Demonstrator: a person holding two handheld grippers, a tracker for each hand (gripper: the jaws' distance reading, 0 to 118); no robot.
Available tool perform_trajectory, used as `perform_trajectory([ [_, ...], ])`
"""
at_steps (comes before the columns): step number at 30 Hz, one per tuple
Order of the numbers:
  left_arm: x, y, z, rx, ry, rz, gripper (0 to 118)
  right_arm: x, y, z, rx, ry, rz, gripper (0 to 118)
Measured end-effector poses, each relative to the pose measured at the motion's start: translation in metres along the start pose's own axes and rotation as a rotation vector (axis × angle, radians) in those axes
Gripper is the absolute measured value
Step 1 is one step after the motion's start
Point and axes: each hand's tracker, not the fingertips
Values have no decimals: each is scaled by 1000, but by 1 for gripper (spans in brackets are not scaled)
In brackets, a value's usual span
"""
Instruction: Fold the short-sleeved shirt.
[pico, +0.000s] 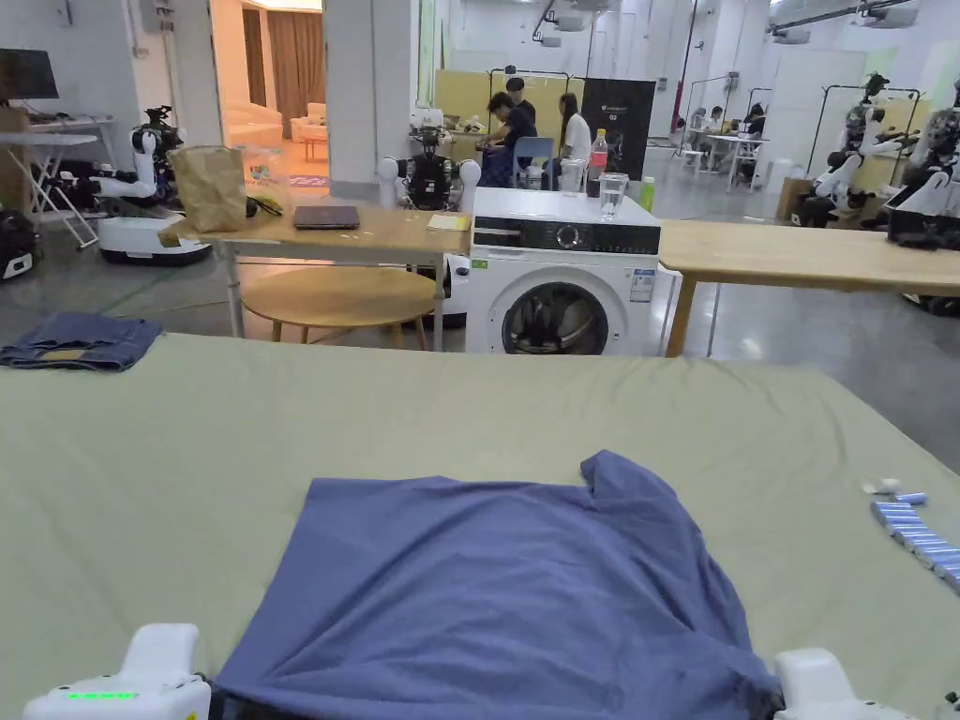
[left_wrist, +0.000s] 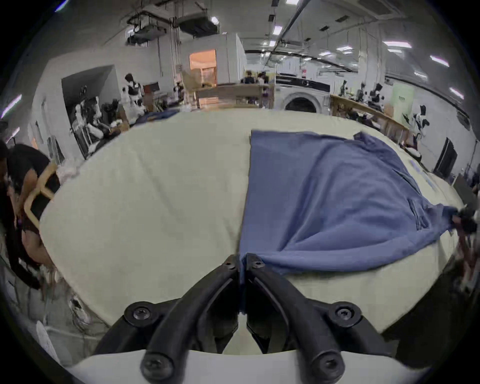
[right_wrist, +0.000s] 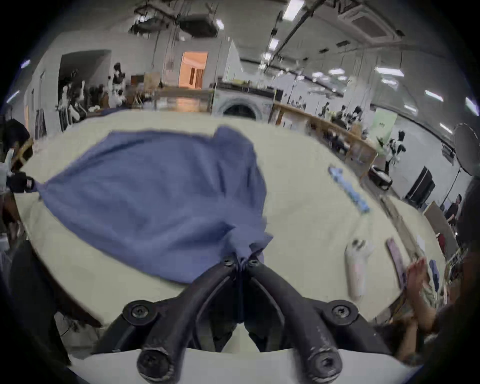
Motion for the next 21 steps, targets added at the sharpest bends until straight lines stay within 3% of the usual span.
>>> perform_trajectory([
  [1,-1,-2,0,18,-12,20,4,0,-6,-2,10,7,-4,6],
  [2,2,0,3,39,-2,21,30,1,-9,-1,17,19,-17,28],
  [3,5,3,8,79,-1,12,64,2,-8,3,46,58,-57,65],
  [4,13,8,19,124,10,-7,64,0,-3,9,63,68,-82,80],
  [6,29,15,38,203,-5,-38,89,-10,11,25,96,85,-94,105],
  [7,38,18,49,258,-33,-49,113,-16,18,42,215,95,-99,118],
  [8,46,20,60,333,-52,-59,118,-25,23,52,252,121,-104,118],
  [12,72,18,76,307,-119,-57,118,-57,35,75,360,157,-117,118],
  [14,82,9,76,273,-126,-86,117,-67,34,77,325,184,-129,118],
  [15,83,4,77,270,-136,-89,110,-72,34,77,310,200,-140,113],
  [16,83,-2,79,272,-131,-93,85,-76,29,77,328,200,-146,89],
  [17,83,-7,78,255,-99,-113,20,-80,25,75,342,172,-140,6],
  [18,81,-13,75,235,-55,-119,0,-84,19,69,340,87,-98,0],
  [21,60,-23,74,173,-83,-57,0,-77,34,60,271,201,-136,0],
])
